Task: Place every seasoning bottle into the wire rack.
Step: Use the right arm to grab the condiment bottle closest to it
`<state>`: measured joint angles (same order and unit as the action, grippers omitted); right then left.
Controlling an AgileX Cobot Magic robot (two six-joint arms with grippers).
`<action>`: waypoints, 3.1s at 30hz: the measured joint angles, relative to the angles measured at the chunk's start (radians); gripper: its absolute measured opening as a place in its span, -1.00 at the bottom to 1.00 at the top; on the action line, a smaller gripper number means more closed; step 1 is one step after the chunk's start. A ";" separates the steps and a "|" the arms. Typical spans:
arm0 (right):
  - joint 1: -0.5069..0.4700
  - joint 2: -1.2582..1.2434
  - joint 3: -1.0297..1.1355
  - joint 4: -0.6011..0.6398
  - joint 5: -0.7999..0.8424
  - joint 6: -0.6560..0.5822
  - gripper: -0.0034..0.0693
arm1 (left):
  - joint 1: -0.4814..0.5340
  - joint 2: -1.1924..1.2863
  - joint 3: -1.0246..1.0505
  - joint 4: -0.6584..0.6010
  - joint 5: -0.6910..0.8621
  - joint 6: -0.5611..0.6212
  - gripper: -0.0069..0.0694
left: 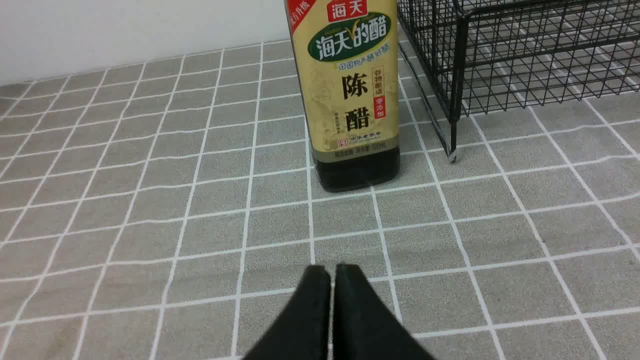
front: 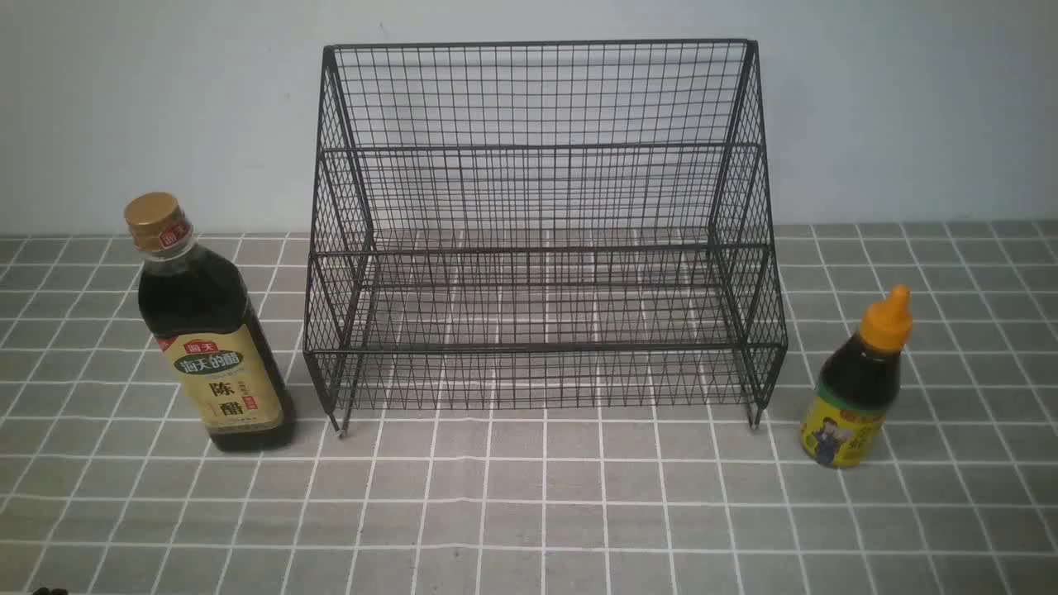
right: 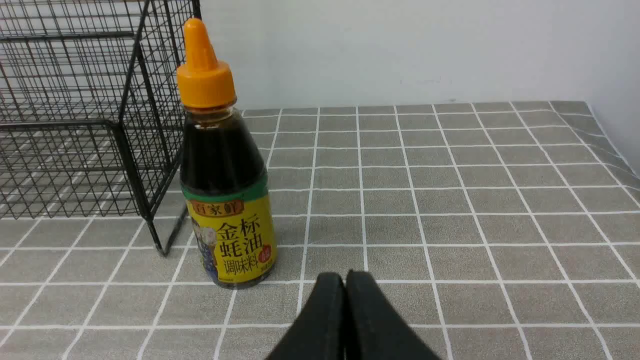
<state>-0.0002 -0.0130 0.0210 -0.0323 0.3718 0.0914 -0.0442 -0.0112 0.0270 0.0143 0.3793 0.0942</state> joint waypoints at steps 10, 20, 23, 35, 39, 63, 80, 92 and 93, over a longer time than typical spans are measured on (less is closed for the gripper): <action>0.000 0.000 0.000 0.000 0.000 0.001 -0.93 | 0.000 0.000 0.000 0.000 0.000 0.000 -0.84; 0.000 0.000 0.000 0.006 -0.008 0.003 -0.93 | 0.000 0.000 0.000 0.000 0.001 0.000 -0.84; 0.001 0.000 0.006 0.061 -0.078 0.042 -0.93 | 0.000 0.000 0.000 0.000 0.000 0.000 -0.84; 0.001 0.000 0.007 0.283 -0.498 0.121 -0.93 | 0.000 0.000 0.000 0.000 0.000 0.000 -0.84; 0.005 0.000 -0.006 0.338 -0.542 0.188 -0.93 | 0.000 0.000 0.000 0.000 0.000 0.000 -0.84; 0.059 1.275 -1.269 0.223 0.821 -0.138 -0.65 | 0.000 0.000 0.000 0.000 0.000 0.000 -0.84; 0.160 1.656 -1.343 0.120 0.680 -0.122 0.58 | 0.000 0.000 0.000 0.000 0.000 0.000 -0.84; 0.161 1.667 -1.383 0.117 0.813 -0.142 -0.06 | 0.000 0.000 0.000 0.000 0.000 0.000 -0.84; 0.161 1.628 -1.422 0.118 0.860 -0.142 -0.06 | 0.000 0.000 0.000 0.000 0.000 0.000 -0.84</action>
<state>0.1610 1.6145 -1.4014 0.0860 1.2316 -0.0504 -0.0442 -0.0112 0.0270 0.0143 0.3795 0.0942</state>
